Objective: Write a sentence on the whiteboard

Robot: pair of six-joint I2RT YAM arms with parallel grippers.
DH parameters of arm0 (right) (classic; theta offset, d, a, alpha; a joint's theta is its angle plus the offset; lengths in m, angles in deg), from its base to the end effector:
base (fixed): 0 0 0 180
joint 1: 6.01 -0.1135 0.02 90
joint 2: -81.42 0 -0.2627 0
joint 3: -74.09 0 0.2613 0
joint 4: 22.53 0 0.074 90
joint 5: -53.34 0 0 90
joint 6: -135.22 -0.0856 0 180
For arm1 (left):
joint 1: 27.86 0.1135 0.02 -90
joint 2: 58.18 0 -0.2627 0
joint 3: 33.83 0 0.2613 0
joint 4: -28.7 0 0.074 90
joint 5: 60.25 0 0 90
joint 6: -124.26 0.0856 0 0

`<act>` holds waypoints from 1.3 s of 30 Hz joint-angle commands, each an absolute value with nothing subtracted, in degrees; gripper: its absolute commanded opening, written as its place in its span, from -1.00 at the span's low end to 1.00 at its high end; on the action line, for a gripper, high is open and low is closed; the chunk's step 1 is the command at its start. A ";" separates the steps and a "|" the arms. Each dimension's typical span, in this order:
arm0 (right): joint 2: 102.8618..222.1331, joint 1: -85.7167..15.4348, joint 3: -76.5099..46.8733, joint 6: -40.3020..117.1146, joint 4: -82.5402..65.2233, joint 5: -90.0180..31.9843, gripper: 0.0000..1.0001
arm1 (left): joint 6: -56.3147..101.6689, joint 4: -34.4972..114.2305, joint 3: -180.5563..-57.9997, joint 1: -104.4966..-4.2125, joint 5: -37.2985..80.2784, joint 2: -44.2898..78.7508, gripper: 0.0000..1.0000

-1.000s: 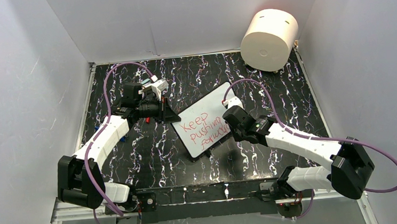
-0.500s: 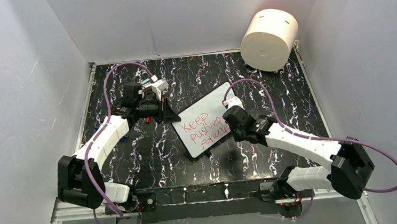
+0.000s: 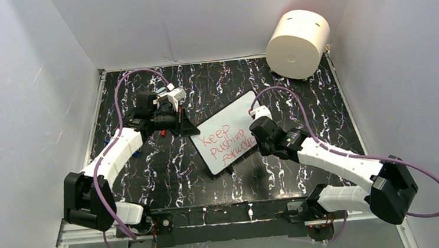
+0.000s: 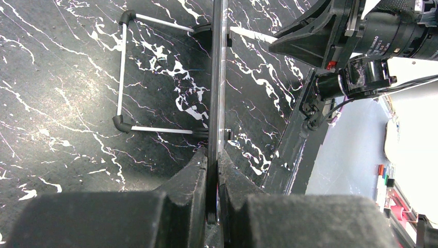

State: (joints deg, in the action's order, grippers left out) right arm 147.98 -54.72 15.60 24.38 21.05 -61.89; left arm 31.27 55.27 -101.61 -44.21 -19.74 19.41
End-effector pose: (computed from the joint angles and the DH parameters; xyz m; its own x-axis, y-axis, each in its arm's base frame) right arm 0.2044 0.1774 0.1991 -0.6634 -0.2677 -0.6988 -0.2880 0.9532 -0.0917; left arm 0.2939 -0.1540 0.2487 -0.6086 0.1432 -0.7805 0.7395 0.4591 -0.4923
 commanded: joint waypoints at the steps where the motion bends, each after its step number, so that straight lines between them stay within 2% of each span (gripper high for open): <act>1: 147.34 -54.28 15.19 24.09 20.07 -63.47 -1.00 | 33.99 59.50 -100.52 -44.47 -9.93 22.07 -1.00; 25: 149.74 -51.79 16.35 26.50 15.48 -60.60 -1.00 | 33.99 59.64 -100.63 -44.47 -10.24 22.08 -1.00; 35: 141.62 -51.74 14.32 26.35 21.14 -62.35 -1.00 | 33.93 59.64 -101.58 -44.46 -8.62 20.96 -1.00; 39: 139.05 -51.79 13.73 26.27 22.56 -62.54 -1.00 | 32.88 59.64 -103.46 -44.47 -8.13 19.87 -0.70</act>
